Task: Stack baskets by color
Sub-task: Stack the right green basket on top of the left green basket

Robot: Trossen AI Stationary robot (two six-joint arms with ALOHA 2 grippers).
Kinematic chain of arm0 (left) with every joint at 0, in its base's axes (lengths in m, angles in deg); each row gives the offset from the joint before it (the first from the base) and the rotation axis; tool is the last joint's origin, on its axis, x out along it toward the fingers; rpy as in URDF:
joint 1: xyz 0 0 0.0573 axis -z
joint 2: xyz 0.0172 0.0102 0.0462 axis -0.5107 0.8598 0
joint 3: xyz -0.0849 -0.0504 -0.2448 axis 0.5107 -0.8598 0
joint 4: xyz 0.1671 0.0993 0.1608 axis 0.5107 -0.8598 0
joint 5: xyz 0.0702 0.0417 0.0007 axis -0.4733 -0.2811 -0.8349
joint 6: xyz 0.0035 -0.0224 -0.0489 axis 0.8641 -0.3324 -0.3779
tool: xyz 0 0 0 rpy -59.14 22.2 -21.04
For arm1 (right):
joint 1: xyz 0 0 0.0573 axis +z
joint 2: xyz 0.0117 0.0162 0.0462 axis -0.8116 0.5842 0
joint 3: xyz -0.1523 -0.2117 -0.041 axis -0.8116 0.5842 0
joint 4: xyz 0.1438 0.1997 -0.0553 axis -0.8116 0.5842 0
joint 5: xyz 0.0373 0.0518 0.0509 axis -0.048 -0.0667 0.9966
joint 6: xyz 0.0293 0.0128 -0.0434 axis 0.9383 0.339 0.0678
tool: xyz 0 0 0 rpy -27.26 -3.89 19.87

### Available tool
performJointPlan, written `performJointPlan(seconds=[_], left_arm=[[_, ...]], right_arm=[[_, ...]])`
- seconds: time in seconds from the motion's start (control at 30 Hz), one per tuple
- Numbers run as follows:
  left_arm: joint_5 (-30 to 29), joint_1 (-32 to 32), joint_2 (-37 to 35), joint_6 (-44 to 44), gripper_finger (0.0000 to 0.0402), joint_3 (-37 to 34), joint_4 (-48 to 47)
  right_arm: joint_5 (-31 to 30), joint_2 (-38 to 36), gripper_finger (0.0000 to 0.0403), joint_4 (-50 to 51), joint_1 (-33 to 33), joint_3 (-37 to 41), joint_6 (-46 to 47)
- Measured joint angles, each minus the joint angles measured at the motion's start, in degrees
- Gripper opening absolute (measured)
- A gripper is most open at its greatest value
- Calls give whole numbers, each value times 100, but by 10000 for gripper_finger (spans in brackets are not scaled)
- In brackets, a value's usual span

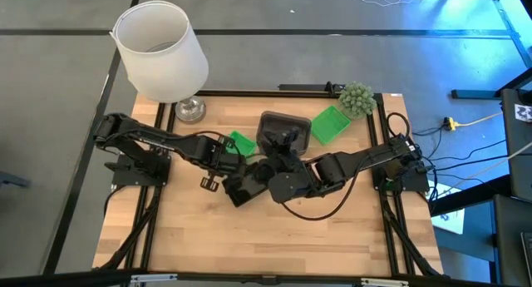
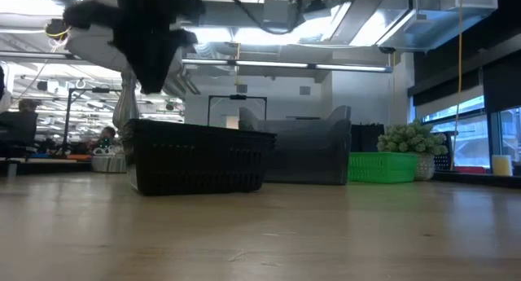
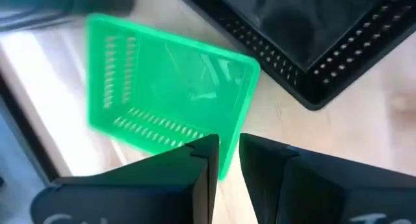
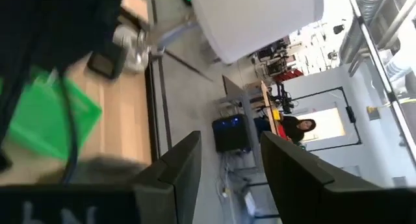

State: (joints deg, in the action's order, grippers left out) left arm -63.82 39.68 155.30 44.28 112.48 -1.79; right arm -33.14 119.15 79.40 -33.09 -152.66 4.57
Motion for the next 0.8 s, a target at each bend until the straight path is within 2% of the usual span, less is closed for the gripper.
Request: performJointPlan(seconds=[0.13, 0.3, 0.43, 0.53, 0.6, 0.8], left_arm=[[-22, 13, -220, -621, 54, 642, -532], [-21, 137, -649, -1066, 54, 1238, -599], [-27, 264, -1140, -1360, 54, 1551, -500], [-32, 361, -1433, -1584, 54, 1631, -544], [-28, 399, -1635, -1692, 54, 1664, -430], [-63, 585, -2101, -1825, 54, 1665, -408]], right_arm=[[252, -172, 162, 954, 0, -1, 1091], [1614, -517, 162, 2361, -271, 0, 3580], [2331, -629, 162, 3576, -672, -2, 5434], [3422, -627, 162, 4231, -1107, 52, 6710], [4053, -636, 162, 4050, -1430, 230, 6857], [4905, -580, 162, 4160, -2393, 681, 6772]])
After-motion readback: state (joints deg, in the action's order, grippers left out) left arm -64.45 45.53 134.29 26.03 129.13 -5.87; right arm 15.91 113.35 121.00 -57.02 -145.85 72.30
